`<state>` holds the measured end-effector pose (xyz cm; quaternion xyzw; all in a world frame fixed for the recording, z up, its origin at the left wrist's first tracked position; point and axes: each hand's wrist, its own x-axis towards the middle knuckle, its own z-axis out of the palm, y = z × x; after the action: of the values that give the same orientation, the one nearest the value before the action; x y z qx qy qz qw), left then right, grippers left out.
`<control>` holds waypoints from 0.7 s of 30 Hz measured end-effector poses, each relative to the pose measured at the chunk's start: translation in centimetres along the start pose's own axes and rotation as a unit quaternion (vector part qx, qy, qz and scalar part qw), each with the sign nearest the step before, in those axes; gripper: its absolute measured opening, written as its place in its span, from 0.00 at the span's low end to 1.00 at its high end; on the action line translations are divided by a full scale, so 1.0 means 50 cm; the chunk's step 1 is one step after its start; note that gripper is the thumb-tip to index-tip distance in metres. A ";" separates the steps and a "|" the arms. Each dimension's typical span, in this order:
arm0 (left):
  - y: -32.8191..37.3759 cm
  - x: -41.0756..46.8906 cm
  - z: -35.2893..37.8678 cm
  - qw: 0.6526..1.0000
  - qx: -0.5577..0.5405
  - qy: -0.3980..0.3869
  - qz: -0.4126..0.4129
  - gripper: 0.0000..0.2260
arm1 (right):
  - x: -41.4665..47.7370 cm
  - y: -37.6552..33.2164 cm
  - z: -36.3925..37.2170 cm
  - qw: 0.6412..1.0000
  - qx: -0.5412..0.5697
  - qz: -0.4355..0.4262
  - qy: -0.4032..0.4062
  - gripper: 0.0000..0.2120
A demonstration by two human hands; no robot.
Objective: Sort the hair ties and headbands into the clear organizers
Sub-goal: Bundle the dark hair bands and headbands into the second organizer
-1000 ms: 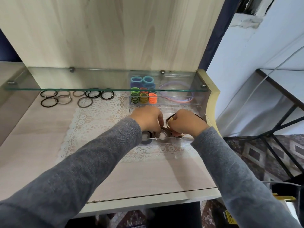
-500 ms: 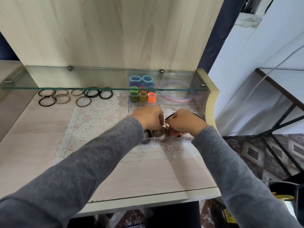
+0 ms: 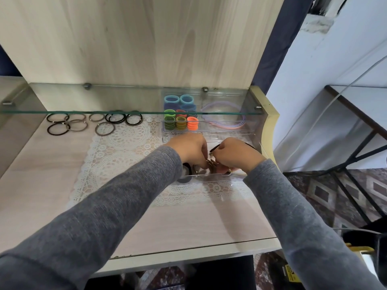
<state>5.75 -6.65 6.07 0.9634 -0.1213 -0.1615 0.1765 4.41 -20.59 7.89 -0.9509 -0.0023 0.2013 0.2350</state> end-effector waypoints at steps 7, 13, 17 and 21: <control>0.005 -0.006 -0.013 1.000 0.009 -0.016 -0.017 0.10 | 0.000 -0.002 0.003 1.000 -0.025 -0.014 0.005 0.13; 0.000 -0.009 -0.014 0.998 0.030 0.018 -0.052 0.11 | -0.006 -0.002 0.002 1.000 -0.026 -0.010 -0.001 0.12; 0.001 -0.014 -0.008 0.996 0.060 0.027 -0.058 0.13 | -0.007 -0.002 0.003 0.999 -0.041 -0.015 0.002 0.12; 0.003 -0.017 -0.007 0.997 0.055 0.020 -0.055 0.13 | -0.005 -0.005 0.004 0.999 -0.050 -0.020 0.001 0.13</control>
<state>5.06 -6.40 6.68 0.9798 -0.0734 -0.1448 0.1169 4.10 -20.33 7.92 -0.9613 -0.0310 0.1954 0.1915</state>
